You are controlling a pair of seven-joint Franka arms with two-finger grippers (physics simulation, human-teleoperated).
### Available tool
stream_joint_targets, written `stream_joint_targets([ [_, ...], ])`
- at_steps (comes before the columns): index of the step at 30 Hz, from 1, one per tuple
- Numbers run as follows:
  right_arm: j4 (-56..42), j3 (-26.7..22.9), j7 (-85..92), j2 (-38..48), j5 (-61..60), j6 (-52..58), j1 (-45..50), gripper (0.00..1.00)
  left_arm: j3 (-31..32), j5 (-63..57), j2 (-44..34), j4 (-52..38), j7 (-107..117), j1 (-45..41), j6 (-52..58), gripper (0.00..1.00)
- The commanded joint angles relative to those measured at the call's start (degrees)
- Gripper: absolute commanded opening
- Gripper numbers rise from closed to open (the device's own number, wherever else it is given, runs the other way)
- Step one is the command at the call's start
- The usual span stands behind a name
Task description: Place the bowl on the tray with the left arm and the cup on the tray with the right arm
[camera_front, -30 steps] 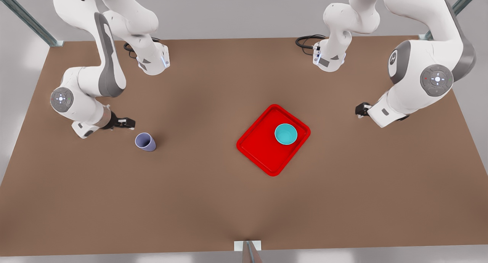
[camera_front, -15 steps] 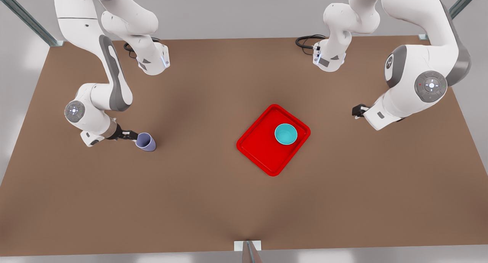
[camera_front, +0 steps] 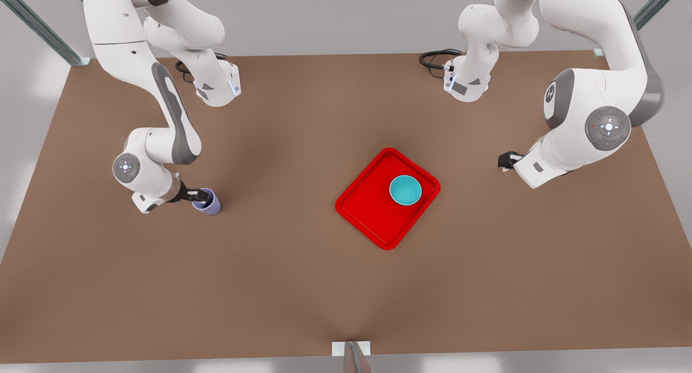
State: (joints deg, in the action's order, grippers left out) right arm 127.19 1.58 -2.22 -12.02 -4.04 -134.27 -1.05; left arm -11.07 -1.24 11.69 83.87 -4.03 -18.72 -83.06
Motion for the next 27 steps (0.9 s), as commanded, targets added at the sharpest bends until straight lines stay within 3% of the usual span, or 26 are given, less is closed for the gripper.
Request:
stream_joint_targets([
  [1,-0.1,0.0,0.02,-0.19,0.0,-0.03,-0.27,1.0,0.08,0.01,0.0,-0.02,-0.01,0.0,0.0,1.0],
  [12,0.69,-0.09,0.02,-2.74,0.0,-1.52,-0.54,1.0,0.0,0.01,0.0,-0.02,-0.27,0.0,0.0,1.0],
  [14,0.87,-0.09,0.11,-2.92,0.0,-1.26,-0.63,0.92,0.0,0.01,0.35,-0.02,-0.27,0.0,0.0,1.0],
  [19,0.52,-0.09,-0.07,-3.09,0.0,-0.55,-0.45,0.49,0.0,0.01,0.35,-0.02,-0.18,0.0,0.0,1.0],
  [27,-1.15,-0.09,-0.07,-5.03,0.09,-1.96,-0.54,0.36,-0.09,0.01,0.35,-0.02,-0.01,0.0,0.0,1.0],
])
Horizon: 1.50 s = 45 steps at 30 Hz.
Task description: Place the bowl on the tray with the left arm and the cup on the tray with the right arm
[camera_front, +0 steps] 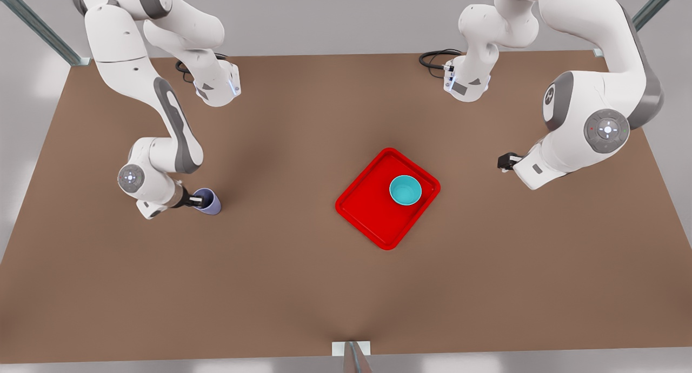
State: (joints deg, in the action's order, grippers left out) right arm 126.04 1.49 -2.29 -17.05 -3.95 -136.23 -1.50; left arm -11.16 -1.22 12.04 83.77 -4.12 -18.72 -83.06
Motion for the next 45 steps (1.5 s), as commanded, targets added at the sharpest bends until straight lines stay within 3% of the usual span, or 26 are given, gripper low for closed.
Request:
stream_joint_targets([
  [1,0.0,0.0,0.0,0.0,0.0,0.0,0.0,0.29,0.0,-0.01,0.0,-0.01,-0.01,0.0,0.0,1.0],
  [2,0.0,0.0,0.0,0.0,0.0,0.0,0.09,0.22,0.0,-0.01,0.0,0.08,-0.01,0.0,0.0,1.0],
  [19,-0.44,0.09,-0.88,0.44,-0.35,0.26,0.79,0.21,0.35,0.25,-0.27,-0.09,0.08,0.0,0.0,1.0],
  [21,-3.51,0.35,-1.23,0.35,-0.35,2.99,0.88,0.21,0.0,0.6,0.0,-2.56,-0.36,0.0,0.26,1.0],
  [24,-11.6,5.62,-11.77,-0.08,0.08,10.63,0.88,0.21,0.0,-0.19,0.0,-2.56,-0.18,0.0,0.53,1.0],
  [28,-17.66,6.33,-26.88,-1.14,0.0,12.39,9.58,0.21,0.17,-0.27,-0.09,-2.73,0.52,0.0,0.79,1.0],
  [31,-35.15,6.42,-42.62,-9.13,-0.27,20.83,17.66,0.21,0.08,0.52,0.08,-2.73,-0.27,0.0,0.26,1.0],
  [36,-55.81,8.35,-55.02,-20.56,-0.53,19.78,25.14,0.21,-2.29,-0.19,1.31,-2.47,-0.1,0.18,2.64,1.0],
  [40,-61.35,9.67,-55.72,-24.61,0.0,19.34,30.15,0.21,-2.99,0.08,2.11,-2.73,-0.18,0.27,2.72,1.0],
  [45,-61.35,9.67,-56.6,-27.24,0.0,14.33,35.51,0.21,-2.73,1.84,2.9,-2.73,-0.27,0.18,2.81,1.0],
])
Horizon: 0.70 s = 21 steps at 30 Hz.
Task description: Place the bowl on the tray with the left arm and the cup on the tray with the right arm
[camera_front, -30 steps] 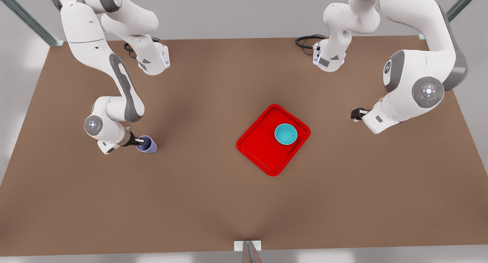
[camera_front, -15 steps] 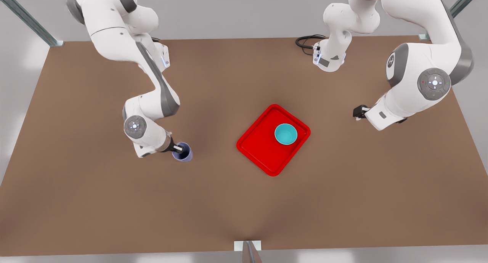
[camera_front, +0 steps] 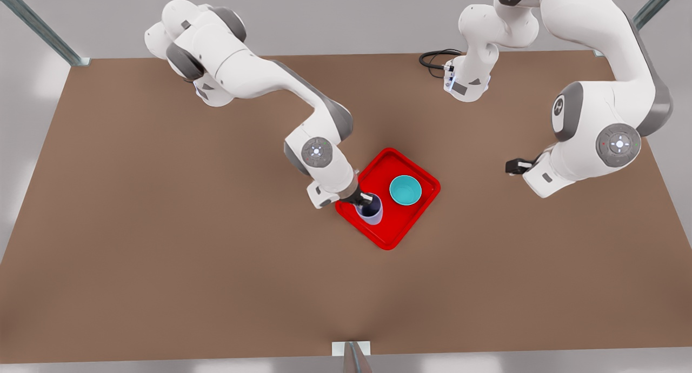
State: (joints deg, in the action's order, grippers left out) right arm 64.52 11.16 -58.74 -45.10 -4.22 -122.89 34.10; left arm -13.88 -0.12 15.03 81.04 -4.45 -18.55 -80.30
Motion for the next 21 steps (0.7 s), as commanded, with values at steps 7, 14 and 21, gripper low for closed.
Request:
stream_joint_targets([
  [7,-0.18,-0.17,0.21,-7.2,2.99,-2.88,2.81,0.21,-0.09,0.65,1.49,0.0,0.05,0.0,-0.04,1.0],
  [14,-0.18,-0.26,0.47,-9.04,2.99,-4.72,3.69,0.41,-0.09,0.3,1.58,0.0,-0.12,0.0,-0.12,1.0],
  [21,-0.45,-0.26,0.47,-9.75,7.74,-6.57,4.74,1.0,-0.09,0.21,1.58,-0.09,-0.21,0.0,-0.12,1.0],
])
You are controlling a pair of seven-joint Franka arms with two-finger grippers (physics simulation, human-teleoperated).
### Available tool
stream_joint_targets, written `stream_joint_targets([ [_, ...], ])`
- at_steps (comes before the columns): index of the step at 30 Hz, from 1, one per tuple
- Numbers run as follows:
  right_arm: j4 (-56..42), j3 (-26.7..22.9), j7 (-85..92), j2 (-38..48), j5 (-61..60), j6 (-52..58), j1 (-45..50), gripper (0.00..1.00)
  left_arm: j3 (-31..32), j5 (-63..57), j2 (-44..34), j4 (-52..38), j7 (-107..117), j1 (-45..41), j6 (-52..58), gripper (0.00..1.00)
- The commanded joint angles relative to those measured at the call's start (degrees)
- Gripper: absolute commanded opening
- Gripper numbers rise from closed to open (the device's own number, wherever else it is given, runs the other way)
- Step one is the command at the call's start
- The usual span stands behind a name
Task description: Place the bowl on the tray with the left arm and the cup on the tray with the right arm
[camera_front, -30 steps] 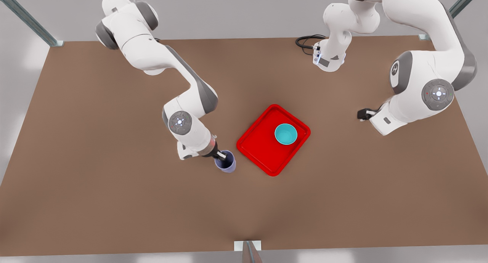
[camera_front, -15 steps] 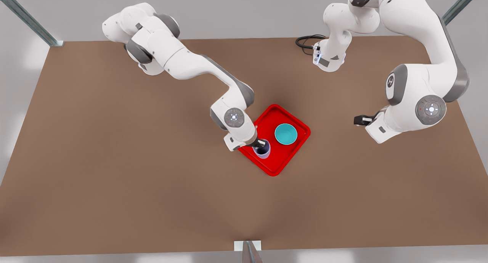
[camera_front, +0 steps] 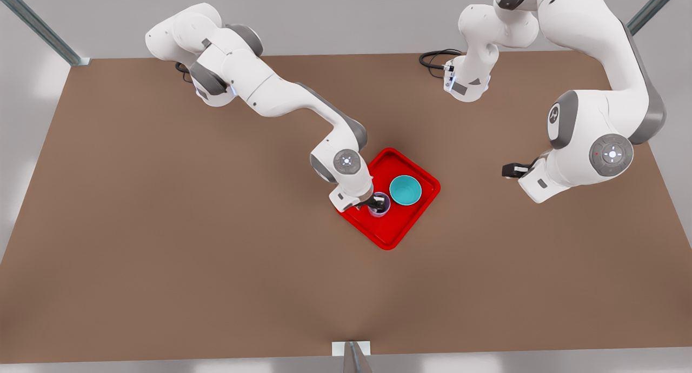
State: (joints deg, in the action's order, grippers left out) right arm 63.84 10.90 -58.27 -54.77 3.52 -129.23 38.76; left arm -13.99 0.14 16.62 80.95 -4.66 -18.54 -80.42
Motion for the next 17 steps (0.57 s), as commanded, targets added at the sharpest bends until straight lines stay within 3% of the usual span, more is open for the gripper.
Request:
stream_joint_targets([
  [1,-0.82,0.0,-0.17,0.01,-0.09,0.55,0.0,1.0,0.02,-0.05,0.0,0.0,0.0,0.0,0.0,1.0],
  [7,-1.44,0.18,0.09,5.19,-1.23,4.33,-3.51,1.0,0.28,0.47,0.26,-2.55,0.7,0.0,0.26,1.0],
  [10,6.29,0.26,15.81,18.99,-1.41,22.26,-20.21,1.0,-1.39,7.33,0.0,-3.51,0.88,0.17,0.88,1.0],
  [12,21.22,3.25,25.66,32.25,-1.41,22.79,-33.57,1.0,-1.39,6.63,-0.09,-3.78,0.97,0.17,0.97,1.0],
  [14,36.44,2.64,26.54,52.12,-4.31,29.11,-41.65,1.0,-1.12,3.55,0.17,-4.83,1.05,0.08,0.97,1.0],
  [17,38.56,-12.3,52.29,58.72,-8.53,36.76,-42.81,1.0,-1.04,3.38,0.26,-4.83,1.05,0.08,0.97,1.0],
])
